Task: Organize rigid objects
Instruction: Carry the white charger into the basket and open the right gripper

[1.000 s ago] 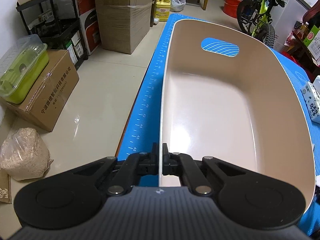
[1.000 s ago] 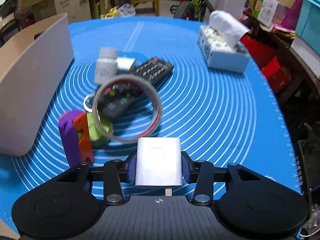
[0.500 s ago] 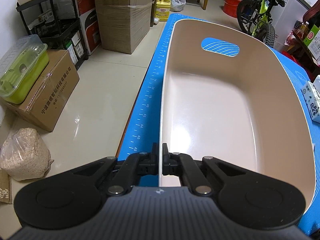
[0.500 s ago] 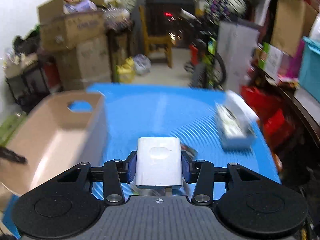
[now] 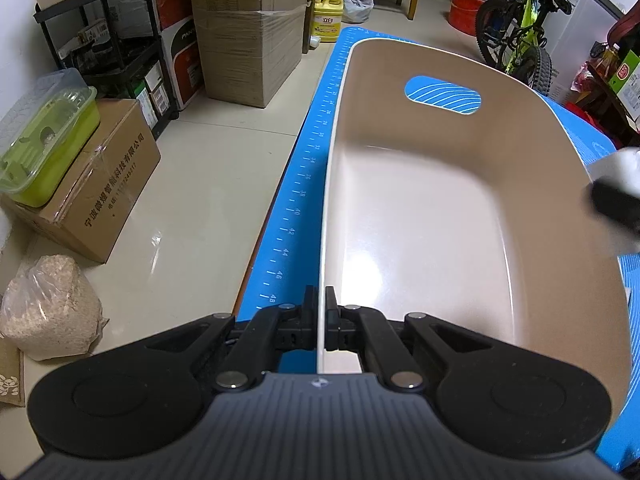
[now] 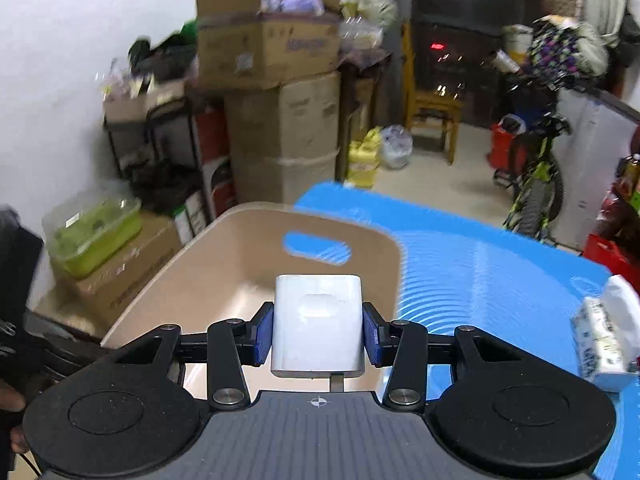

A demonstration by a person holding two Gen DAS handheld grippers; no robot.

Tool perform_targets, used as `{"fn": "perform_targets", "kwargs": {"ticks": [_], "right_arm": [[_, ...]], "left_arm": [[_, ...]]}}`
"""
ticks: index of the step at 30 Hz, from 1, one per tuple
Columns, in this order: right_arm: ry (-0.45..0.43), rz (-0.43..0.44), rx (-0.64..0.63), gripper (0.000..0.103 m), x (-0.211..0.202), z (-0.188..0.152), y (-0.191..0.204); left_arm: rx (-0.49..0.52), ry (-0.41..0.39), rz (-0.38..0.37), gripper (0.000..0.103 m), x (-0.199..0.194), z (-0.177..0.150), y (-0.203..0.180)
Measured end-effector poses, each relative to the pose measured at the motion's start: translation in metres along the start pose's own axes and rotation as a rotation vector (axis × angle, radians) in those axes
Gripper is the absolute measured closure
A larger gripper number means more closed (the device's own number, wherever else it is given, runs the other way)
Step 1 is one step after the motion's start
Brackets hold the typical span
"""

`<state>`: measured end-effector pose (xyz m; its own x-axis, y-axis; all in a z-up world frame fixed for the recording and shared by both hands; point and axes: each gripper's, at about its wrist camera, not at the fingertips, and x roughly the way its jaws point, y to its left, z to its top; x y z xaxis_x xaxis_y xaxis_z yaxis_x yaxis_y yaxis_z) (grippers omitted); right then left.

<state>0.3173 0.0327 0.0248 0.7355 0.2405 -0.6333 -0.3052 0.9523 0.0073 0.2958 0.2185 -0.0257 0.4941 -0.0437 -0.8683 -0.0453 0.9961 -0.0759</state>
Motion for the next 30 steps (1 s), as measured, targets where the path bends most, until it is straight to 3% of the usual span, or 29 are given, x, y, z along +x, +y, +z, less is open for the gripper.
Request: {"fn": "perform_targets", "kwargs": {"ticks": [13,24,26,28,30], "right_arm": [[0.287,-0.014,-0.084,0.052,0.085,-0.023,0.046],[0.475,-0.012,-0.045,0.052,0.108,-0.025,0.042],[0.473,-0.004,-0.029,0.053,0.107,-0.025,0.040],[0.439,-0.011,-0.035,0.043,0.101,-0.022,0.041],[0.420,-0.010,-0.047,0.041,0.095,-0.021,0.043]], "left_arm": [[-0.002,-0.002,-0.007,0.100,0.000,-0.001,0.000],[-0.007,-0.003,-0.010,0.099,0.001,-0.001,-0.001],[-0.008,-0.003,-0.011,0.099,0.001,0.000,-0.002],[-0.011,-0.005,-0.009,0.099,0.001,0.000,-0.002],[-0.015,-0.004,-0.014,0.099,0.002,0.000,-0.001]]}}
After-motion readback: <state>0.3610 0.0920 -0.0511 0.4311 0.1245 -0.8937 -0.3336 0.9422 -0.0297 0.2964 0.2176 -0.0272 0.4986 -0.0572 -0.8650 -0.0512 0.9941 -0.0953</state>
